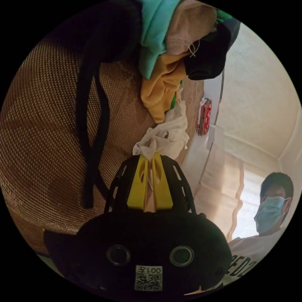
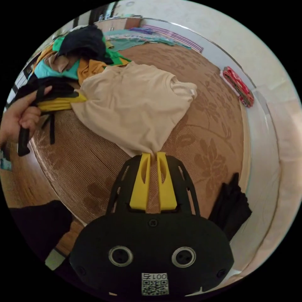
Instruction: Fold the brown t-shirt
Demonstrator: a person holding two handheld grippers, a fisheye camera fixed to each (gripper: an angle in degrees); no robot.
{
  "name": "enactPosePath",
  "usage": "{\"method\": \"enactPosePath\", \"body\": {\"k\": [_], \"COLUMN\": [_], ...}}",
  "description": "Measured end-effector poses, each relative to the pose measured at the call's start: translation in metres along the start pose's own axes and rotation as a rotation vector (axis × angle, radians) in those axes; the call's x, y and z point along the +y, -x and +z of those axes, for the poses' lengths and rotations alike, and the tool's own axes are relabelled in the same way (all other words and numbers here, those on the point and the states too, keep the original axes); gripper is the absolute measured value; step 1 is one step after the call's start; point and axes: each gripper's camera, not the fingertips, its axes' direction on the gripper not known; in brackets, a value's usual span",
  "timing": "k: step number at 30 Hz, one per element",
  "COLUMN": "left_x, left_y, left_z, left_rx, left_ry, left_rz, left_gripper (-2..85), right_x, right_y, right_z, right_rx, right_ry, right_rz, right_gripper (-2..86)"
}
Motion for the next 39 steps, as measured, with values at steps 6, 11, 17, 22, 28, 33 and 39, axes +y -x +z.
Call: {"method": "enactPosePath", "body": {"k": [6, 11, 17, 22, 28, 33, 39], "left_x": [0.002, -0.007, 0.003, 0.033, 0.04, 0.057, 0.078], "left_y": [-0.033, -0.096, -0.02, -0.012, -0.017, -0.029, -0.036], "left_z": [0.011, 0.042, 0.045, 0.043, 0.057, 0.065, 0.098], "left_rx": [0.19, 0.344, 0.095, -0.04, -0.031, 0.045, 0.275], "left_ry": [0.0, 0.154, 0.061, -0.011, -0.031, -0.04, -0.039], "left_rz": [0.127, 0.46, 0.067, -0.018, -0.113, -0.192, -0.295], "left_gripper": [-0.9, -0.9, -0.9, -0.9, 1.3, 6.9, 11.3], "right_x": [0.019, 0.037, 0.066, 0.087, 0.113, 0.14, 0.164], "right_y": [-0.051, -0.09, -0.115, -0.156, -0.214, -0.293, -0.359], "right_z": [-0.017, -0.011, 0.019, 0.031, 0.036, 0.019, 0.012], "right_rx": [-0.129, -0.174, -0.196, -0.214, -0.297, -0.649, -0.932], "right_ry": [-0.072, -0.102, -0.009, -0.008, -0.04, -0.176, -0.272], "right_rz": [0.18, 0.272, 0.284, 0.311, 0.31, 0.492, 0.613], "right_gripper": [2.8, 2.7, 2.6, 2.5, 2.2, 2.7, 3.8]}}
